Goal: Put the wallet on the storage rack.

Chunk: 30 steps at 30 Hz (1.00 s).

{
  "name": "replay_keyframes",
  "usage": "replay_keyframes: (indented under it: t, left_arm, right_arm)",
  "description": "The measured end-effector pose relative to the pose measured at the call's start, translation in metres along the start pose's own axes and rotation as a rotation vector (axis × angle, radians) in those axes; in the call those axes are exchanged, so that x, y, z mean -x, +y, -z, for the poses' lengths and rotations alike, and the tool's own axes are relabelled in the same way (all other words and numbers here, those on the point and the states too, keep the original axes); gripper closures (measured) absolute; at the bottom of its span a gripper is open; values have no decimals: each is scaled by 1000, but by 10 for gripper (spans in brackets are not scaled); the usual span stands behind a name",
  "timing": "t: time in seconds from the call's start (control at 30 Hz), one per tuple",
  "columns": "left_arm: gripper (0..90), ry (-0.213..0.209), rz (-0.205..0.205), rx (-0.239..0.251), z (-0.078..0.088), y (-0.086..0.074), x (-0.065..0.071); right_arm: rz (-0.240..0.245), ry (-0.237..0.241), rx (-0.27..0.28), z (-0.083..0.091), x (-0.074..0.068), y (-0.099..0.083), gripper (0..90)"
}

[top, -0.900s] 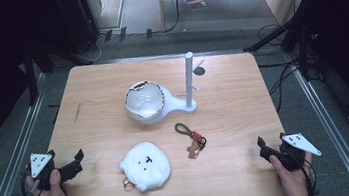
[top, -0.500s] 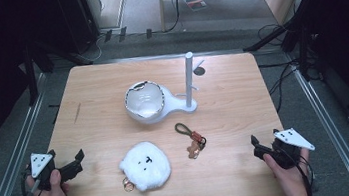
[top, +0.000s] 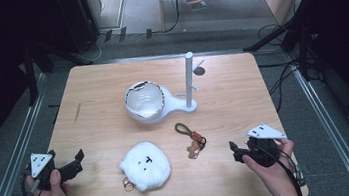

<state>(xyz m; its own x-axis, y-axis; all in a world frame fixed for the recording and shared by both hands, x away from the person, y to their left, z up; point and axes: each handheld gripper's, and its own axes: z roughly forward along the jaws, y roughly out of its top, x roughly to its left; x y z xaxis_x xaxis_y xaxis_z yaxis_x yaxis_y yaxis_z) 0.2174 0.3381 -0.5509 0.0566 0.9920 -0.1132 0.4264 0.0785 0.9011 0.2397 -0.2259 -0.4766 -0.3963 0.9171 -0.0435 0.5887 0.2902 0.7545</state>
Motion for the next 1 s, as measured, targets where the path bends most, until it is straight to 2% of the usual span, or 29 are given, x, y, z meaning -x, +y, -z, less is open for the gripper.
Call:
replay_keyframes:
  t: [0.1, 0.13, 0.17, 0.2, 0.23, 0.27, 0.3, 0.33, 0.37, 0.43, 0.47, 0.53, 0.57, 0.67, 0.77, 0.8, 0.87, 1.0]
  left_arm:
    - [8, 0, 4, 1, 0, 0, 0]
    - [8, 0, 4, 1, 0, 0, 0]
    - [8, -1, 6, 2, 0, 0, 0]
    - [8, -1, 6, 2, 0, 0, 0]
    - [8, -2, 8, 2, 0, 0, 0]
    - [8, -2, 8, 2, 0, 0, 0]
    - [8, -1, 9, 2, 0, 0, -1]
    - [8, -2, 9, 1, 0, 0, -1]
    - [8, -3, 12, 1, 0, 0, 0]
    - [8, -3, 11, -3, 0, 0, -1]
    - [8, -3, 11, -3, 0, 0, -1]
    - [8, -4, 11, -3, 0, 0, -1]
    - [8, -4, 10, -4, 0, 0, -1]
    - [9, -4, 10, -5, 0, 0, -1]
    - [53, 13, 8, -7, -1, 0, 0]
    - [55, 13, 8, -7, -1, 0, 0]
    - [55, 15, 6, -7, -1, 0, 1]
    - [54, 17, 7, -8, -1, 0, 1]
  right_arm:
    - [31, 40, -16, 0, -13, 7, 258]
    - [31, 40, -16, 0, -13, 7, 258]
    - [48, 66, -23, 0, -23, 12, 253]
    - [48, 66, -23, 0, -23, 12, 253]
    - [67, 96, -25, 0, -34, 16, 243]
    - [67, 96, -25, 0, -34, 16, 243]
    - [83, 123, -25, -1, -45, 20, 234]
    - [83, 123, -25, -1, -45, 20, 234]
    - [96, 148, -28, -3, -57, 23, 225]
    - [107, 166, -33, -5, -66, 24, 216]
    - [107, 166, -33, -5, -66, 24, 216]
    - [119, 183, -42, -8, -76, 25, 204]
    - [137, 195, -49, -11, -85, 25, 185]
    - [154, 212, -70, -16, -98, 24, 175]
    - [163, 237, -74, -20, -108, 23, 162]
    - [163, 237, -74, -20, -108, 23, 162]
    - [161, 263, -81, -25, -117, 21, 140]
    - [184, 287, -96, -29, -127, 19, 117]
